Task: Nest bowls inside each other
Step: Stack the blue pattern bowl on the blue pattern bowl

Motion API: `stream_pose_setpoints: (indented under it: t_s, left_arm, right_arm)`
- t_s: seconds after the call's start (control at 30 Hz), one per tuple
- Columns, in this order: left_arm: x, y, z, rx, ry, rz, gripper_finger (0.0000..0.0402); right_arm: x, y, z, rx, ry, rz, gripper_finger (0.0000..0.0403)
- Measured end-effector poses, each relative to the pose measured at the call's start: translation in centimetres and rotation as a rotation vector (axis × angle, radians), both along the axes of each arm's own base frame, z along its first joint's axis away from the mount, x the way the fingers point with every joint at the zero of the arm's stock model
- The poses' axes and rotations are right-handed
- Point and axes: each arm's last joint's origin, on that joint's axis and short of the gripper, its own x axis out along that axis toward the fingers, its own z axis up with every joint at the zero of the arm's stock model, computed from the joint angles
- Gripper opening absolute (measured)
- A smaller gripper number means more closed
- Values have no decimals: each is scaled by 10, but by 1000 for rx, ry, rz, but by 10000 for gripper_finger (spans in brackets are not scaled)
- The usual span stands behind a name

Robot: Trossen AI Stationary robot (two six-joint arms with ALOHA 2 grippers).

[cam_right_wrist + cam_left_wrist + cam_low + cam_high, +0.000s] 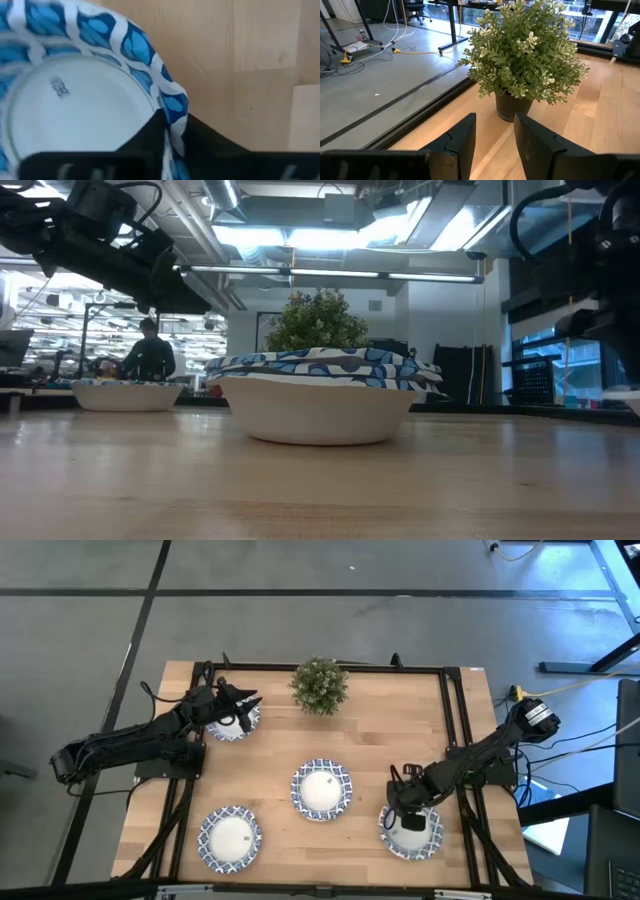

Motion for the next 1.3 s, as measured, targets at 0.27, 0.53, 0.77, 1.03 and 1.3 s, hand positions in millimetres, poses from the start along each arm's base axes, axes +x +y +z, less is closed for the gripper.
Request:
stream_pose_setpoints:
  t_s: [0.27, 0.53, 0.77, 1.03, 1.3]
  left_arm:
    - [0, 0, 0, 0, 1, 0, 128]
    - [0, 0, 0, 2, 2, 0, 128]
    - [0, 0, 0, 4, 3, -1, 128]
    - [0, 0, 0, 3, 3, -1, 128]
    - [0, 0, 0, 3, 2, -1, 128]
  right_arm:
    - [0, 0, 0, 1, 3, 2, 15]
    - [10, 0, 26, 27, -65, 8, 9]
    - [29, -13, 58, 29, -132, 28, 4]
    - [57, -42, 96, 28, -265, 34, 4]
    - [88, -80, 121, -11, -437, 9, 4]
